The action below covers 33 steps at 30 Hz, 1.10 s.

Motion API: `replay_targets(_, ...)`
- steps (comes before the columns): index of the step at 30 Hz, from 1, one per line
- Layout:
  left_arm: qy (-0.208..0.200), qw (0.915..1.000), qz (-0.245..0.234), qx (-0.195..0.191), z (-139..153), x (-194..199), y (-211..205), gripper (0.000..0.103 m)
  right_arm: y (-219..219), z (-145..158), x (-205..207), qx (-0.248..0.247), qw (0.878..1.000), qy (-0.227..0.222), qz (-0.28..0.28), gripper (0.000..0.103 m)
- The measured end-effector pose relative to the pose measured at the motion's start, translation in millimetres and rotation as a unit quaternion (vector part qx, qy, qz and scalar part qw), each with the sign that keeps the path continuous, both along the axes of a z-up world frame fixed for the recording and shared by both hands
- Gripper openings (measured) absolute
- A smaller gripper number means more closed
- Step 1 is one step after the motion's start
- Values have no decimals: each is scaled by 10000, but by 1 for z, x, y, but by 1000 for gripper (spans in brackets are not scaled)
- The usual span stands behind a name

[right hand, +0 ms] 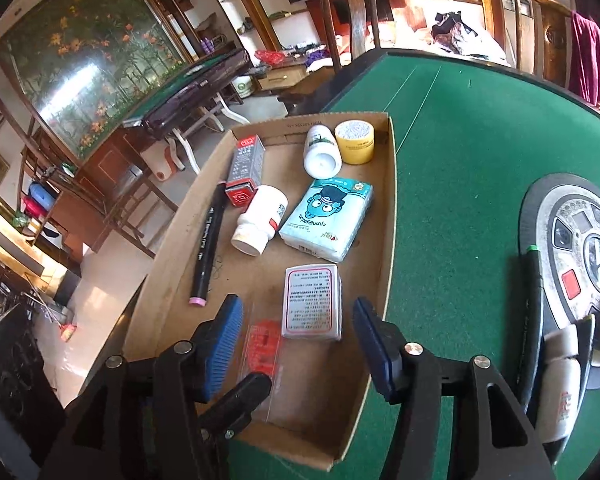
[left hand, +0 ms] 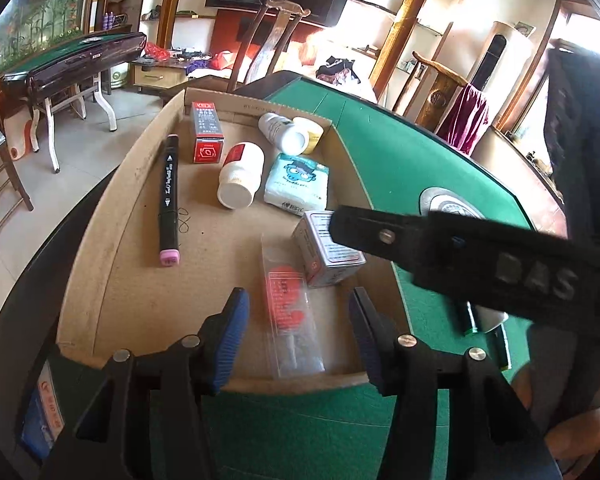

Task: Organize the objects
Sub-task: 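Lower both items into the tray and open both grippers, then grasp a black marker with the left gripper while the right grasps another marker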

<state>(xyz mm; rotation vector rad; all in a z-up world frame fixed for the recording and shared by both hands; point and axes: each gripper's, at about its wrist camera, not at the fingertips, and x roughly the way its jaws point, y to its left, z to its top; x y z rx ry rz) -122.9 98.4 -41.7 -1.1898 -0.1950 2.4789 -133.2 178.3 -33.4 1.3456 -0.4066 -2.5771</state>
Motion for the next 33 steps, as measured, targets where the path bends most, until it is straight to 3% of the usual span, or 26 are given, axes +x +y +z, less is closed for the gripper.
replay_targets(9,75,9999,-131,-70,13,16,18,53,33,13,46,-375,9989,261,-40,65)
replay_targets(14,218,9989,-397,-143,30,29,38,54,78,21,80,-526,9974,448,-221,66)
replay_targets(16,230,9979,-582,-143,37,33,52,54,99,25,97,-461,9966,564,-386,71)
replay_targets(18,144,9965,-808,-131,38,34,71,54,124,26,109,-361,9954,647,-611,77)
replay_targets(21,-172,9931,-1126,-274,29,26,109,54,162,18,126,-359,9913,729,-1038,78)
replay_targets(23,-294,9911,-1226,-417,21,22,131,50,183,6,130,-512,9886,658,-1255,78)
replay_targets(24,-375,9893,-1328,-469,17,20,142,41,192,-1,131,-575,9877,583,-1333,78)
replay_targets(25,-477,9884,-1350,-509,12,16,152,35,198,-4,132,-618,9868,542,-1392,77)
replay_targets(33,-857,9867,-1208,-675,-10,-18,188,34,219,-9,133,-1052,9823,469,-1481,77)
